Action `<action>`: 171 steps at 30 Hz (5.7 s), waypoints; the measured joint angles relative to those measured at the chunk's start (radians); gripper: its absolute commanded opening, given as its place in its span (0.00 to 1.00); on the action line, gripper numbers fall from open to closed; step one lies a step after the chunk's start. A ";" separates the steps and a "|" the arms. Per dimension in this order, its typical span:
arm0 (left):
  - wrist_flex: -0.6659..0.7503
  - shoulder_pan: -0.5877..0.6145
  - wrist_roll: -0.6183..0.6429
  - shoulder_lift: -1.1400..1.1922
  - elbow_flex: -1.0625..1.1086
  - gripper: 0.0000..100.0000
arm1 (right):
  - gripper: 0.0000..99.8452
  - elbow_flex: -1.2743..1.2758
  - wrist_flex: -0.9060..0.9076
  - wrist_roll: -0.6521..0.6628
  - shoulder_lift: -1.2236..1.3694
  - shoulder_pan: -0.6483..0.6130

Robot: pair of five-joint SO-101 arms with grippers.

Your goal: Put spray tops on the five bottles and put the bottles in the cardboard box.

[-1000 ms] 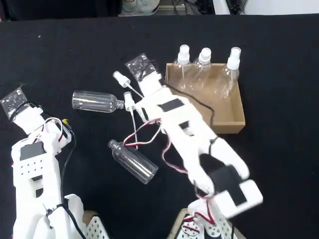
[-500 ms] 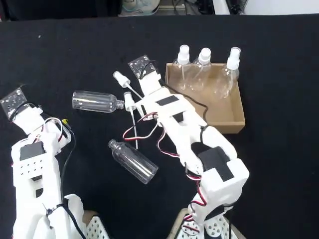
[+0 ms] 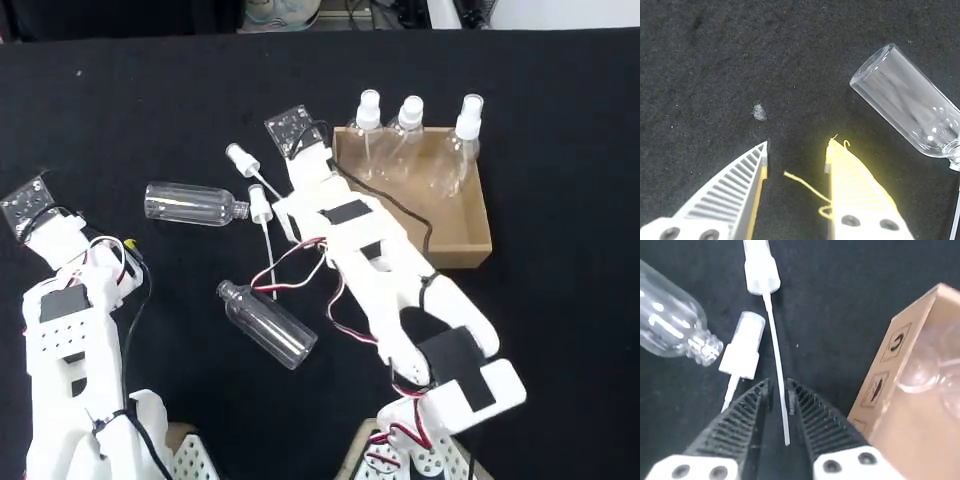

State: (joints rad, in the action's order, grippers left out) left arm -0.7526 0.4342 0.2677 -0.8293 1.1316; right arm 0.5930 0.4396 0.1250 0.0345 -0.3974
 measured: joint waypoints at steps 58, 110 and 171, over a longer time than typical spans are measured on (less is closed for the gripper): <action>0.000 -0.002 0.000 0.000 0.000 0.19 | 0.01 -0.822 0.152 -0.210 0.709 -0.117; 0.000 -0.002 0.000 0.000 0.000 0.19 | 0.20 0.531 0.482 0.075 -0.703 -0.098; 0.000 0.186 0.127 0.000 -0.003 0.19 | 0.01 -0.048 0.473 -0.018 0.063 -0.508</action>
State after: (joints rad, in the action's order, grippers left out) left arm -0.7526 0.6199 0.3951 -0.8293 1.1285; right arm 0.5455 0.9122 0.1066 0.0974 -0.9053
